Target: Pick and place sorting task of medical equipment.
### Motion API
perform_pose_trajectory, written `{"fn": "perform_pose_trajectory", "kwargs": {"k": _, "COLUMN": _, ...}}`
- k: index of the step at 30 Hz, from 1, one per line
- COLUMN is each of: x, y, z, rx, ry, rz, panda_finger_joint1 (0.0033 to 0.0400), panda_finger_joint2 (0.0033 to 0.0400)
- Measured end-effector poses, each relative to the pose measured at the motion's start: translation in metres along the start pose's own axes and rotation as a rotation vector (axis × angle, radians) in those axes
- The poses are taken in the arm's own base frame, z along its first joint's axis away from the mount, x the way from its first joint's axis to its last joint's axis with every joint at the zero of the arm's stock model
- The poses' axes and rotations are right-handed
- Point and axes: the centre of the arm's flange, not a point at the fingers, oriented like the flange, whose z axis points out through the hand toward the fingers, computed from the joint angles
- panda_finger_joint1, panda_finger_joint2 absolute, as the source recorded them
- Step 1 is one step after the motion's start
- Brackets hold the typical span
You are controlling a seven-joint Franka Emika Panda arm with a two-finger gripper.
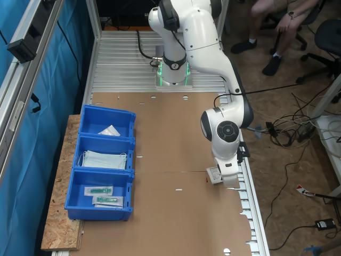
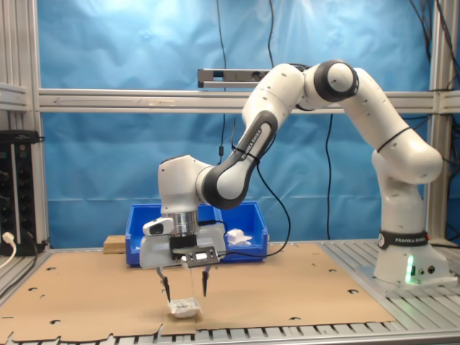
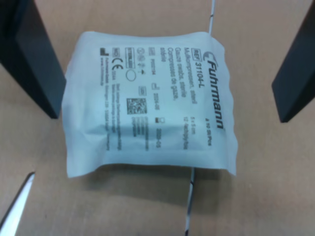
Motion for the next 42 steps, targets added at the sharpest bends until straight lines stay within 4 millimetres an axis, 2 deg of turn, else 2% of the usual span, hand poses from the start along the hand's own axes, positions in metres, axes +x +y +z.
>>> {"fn": "perform_pose_trajectory", "kwargs": {"k": 19, "x": 0.001, "y": 0.006, "z": 0.011, "rx": -0.010, "ry": 0.018, "rz": 0.007, "panda_finger_joint1": 0.0400, "panda_finger_joint2": 0.0400}}
{"fn": "perform_pose_trajectory", "kwargs": {"k": 28, "x": -0.009, "y": 0.017, "z": 0.020, "rx": -0.019, "ry": 0.011, "rz": 0.026, "panda_finger_joint1": 0.0400, "panda_finger_joint2": 0.0400}}
{"fn": "perform_pose_trajectory", "kwargs": {"k": 42, "x": -0.019, "y": 0.028, "z": 0.022, "rx": -0.031, "ry": 0.004, "rz": 0.046, "panda_finger_joint1": 0.0400, "panda_finger_joint2": 0.0400}}
